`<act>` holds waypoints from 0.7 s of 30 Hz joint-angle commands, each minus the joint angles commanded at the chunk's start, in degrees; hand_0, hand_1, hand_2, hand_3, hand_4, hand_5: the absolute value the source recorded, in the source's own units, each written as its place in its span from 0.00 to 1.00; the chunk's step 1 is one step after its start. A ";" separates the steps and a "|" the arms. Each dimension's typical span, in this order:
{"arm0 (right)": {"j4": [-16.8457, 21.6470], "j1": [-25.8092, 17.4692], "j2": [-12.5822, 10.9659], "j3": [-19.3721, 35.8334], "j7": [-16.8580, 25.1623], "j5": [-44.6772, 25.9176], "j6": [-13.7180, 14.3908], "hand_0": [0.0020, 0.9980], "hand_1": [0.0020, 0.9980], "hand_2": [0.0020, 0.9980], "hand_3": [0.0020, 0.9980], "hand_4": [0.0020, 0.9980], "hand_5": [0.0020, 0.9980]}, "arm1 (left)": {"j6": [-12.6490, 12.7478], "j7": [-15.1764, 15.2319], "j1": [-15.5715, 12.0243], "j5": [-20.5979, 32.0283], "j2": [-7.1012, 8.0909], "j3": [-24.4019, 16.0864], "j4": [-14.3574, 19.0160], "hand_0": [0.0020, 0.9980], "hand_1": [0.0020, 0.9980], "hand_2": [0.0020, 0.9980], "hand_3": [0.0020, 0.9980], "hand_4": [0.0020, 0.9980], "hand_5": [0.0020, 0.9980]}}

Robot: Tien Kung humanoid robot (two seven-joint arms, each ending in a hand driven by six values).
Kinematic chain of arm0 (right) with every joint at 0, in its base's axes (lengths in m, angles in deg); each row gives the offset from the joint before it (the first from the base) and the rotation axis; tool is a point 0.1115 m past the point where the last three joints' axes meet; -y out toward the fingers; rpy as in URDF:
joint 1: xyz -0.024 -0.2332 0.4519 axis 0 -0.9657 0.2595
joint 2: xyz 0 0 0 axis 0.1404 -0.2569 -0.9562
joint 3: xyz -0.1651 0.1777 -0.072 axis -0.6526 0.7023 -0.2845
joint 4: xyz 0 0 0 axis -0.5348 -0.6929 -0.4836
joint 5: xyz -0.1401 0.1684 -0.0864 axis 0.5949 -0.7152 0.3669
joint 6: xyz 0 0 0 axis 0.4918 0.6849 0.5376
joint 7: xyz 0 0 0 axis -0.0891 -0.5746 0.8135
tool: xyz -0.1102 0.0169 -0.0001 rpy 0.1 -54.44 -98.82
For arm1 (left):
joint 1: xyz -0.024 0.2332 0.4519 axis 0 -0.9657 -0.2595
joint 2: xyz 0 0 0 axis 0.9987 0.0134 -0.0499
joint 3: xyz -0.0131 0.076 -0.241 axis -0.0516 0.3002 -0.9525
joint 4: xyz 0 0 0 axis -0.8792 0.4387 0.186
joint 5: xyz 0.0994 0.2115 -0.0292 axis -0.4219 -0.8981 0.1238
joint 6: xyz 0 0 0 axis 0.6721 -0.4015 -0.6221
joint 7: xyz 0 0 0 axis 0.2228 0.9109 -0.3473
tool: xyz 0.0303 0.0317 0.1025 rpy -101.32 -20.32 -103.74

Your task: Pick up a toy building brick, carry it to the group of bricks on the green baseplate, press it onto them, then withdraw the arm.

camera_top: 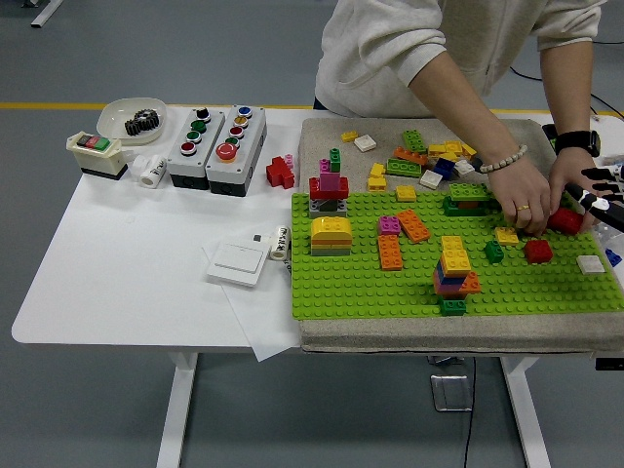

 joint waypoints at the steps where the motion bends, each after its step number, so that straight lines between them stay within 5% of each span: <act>1: 0.05 -0.17 -0.02 0.08 0.06 0.27 -0.08 0.73 0.73 0.76 0.72 0.95 0.66 | -0.01 -0.07 -0.06 -0.22 0.02 -0.11 -0.01 0.74 0.72 0.72 0.59 0.64 0.67; 21: -1.58 0.05 -1.17 -1.10 2.16 12.02 -4.35 0.73 0.74 0.77 0.75 0.96 0.62 | -0.02 -0.05 -0.22 -0.51 0.19 -0.17 0.01 0.74 0.72 0.72 0.59 0.64 0.67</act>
